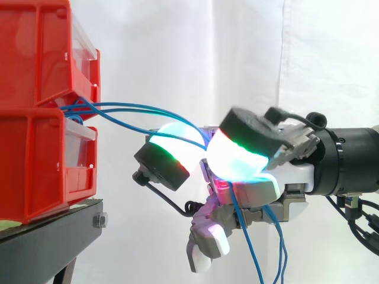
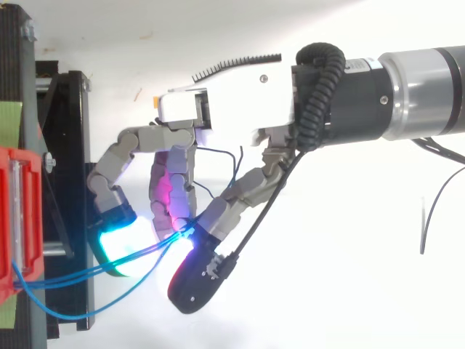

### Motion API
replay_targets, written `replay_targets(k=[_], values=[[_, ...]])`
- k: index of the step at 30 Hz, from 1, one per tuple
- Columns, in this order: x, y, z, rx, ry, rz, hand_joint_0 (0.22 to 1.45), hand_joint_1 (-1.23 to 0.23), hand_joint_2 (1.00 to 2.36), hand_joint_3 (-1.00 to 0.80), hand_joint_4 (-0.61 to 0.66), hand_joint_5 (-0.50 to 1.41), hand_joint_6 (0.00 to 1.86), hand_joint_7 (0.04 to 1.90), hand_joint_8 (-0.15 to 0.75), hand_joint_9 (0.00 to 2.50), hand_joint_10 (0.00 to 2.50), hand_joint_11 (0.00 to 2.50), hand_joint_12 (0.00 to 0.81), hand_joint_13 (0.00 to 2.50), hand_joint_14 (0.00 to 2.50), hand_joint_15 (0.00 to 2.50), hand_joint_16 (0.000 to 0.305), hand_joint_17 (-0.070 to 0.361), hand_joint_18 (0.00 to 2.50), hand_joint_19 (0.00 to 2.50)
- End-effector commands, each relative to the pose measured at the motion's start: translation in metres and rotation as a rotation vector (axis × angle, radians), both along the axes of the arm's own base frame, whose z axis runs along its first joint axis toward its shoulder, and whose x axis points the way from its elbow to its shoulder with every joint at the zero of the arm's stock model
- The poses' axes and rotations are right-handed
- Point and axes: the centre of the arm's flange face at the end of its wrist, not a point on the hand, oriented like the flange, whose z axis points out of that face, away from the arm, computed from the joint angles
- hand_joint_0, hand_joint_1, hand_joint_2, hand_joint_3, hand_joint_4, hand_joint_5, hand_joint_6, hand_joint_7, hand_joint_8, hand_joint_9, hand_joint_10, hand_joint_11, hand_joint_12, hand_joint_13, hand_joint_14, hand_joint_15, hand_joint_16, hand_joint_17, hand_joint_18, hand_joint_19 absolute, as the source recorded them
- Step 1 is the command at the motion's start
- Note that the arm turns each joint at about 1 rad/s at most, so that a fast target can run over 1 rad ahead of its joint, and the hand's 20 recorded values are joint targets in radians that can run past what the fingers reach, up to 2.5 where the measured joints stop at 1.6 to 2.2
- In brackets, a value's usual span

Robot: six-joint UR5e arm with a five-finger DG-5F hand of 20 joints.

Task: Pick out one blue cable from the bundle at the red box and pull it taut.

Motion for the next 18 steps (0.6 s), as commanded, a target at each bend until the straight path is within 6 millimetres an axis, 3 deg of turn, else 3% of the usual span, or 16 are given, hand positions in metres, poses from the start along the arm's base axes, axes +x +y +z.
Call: replay_targets(k=[1,7,10,18], values=[[0.0003,0.0,0.0003,0.0,-0.003,0.001,0.78,-0.94,1.0,-0.5,-0.25,-0.12,0.95,1.01,0.235,1.4,0.03,0.9,0.359,1.01,0.02,0.63,0.038,0.085,0.69,0.55],[0.0003,-0.0002,0.0003,0.0,-0.003,-0.001,0.62,-0.87,1.0,-0.5,-0.11,-0.11,0.93,0.87,0.246,1.42,0.03,0.89,0.374,1.01,0.02,0.64,0.044,0.099,0.69,0.63],[0.0003,-0.0002,0.0003,0.0,-0.003,-0.001,0.57,-0.85,1.0,-0.5,-0.07,-0.11,0.89,0.92,0.257,1.42,0.03,0.89,0.386,1.02,0.03,0.64,0.048,0.108,0.71,0.64],[0.0006,-0.0014,0.0012,0.0,-0.006,-0.002,0.52,-0.77,1.0,-0.5,-0.03,-0.12,0.86,0.84,0.266,1.43,0.03,0.86,0.403,1.04,0.02,0.63,0.053,0.119,0.74,0.67]])
